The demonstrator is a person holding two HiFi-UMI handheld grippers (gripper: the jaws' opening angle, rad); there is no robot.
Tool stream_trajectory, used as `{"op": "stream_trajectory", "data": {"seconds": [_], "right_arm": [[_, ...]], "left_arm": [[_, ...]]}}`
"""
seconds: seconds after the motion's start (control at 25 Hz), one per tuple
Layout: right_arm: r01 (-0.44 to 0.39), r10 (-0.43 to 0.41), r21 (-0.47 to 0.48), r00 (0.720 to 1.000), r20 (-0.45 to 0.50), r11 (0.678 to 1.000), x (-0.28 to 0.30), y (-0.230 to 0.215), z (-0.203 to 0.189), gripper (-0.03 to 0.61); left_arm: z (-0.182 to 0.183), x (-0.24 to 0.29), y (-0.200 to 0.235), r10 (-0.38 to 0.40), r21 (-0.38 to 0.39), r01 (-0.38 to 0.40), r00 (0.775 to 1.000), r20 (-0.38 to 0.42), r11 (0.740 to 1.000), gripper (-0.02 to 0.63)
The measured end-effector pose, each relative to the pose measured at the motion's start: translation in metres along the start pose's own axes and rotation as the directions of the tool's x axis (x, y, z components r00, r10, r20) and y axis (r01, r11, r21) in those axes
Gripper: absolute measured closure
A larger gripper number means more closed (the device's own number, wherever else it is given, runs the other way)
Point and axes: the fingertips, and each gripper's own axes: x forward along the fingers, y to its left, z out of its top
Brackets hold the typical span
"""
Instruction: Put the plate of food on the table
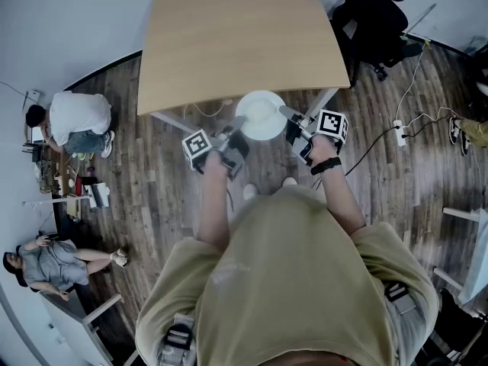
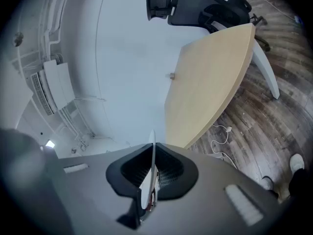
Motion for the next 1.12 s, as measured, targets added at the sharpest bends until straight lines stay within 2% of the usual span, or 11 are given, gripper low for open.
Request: {"op": "stream_trajectory", "data": {"seconds": [0.2, 0.56, 0.72, 1.12], "right_arm": [[-0.006, 0.006, 0.019, 1.0, 0.001, 1.0, -0.004, 0.001, 0.001, 0.56], [-0.021, 0.021, -0.007, 1.0, -0.006, 1.0, -0.018, 0.002, 0.013, 0.56], [-0.016, 0.016, -0.007, 1.0, -0.009, 1.0, 0.001, 0.004, 0.001, 0.56], [-0.041, 0.043, 0.047, 0.998, -0.037, 0.998, -0.042, -0.026, 0.03, 0.558]], "left_arm": [[-0.003, 0.001, -0.004, -0.009, -0.011, 0.009, 1.0, 0.006, 1.0, 0.588], [-0.017, 0.013, -0.005, -0.016, -0.025, 0.017, 1.0, 0.026, 1.0, 0.586], [-0.001, -0.003, -0.004, -0.015, -0.033, 0.016, 0.999, 0.041, 0.999, 0.586], [-0.049, 0.032, 0.011, 0.013, -0.043, -0.009, 0.996, 0.093, 0.999, 0.585]]}}
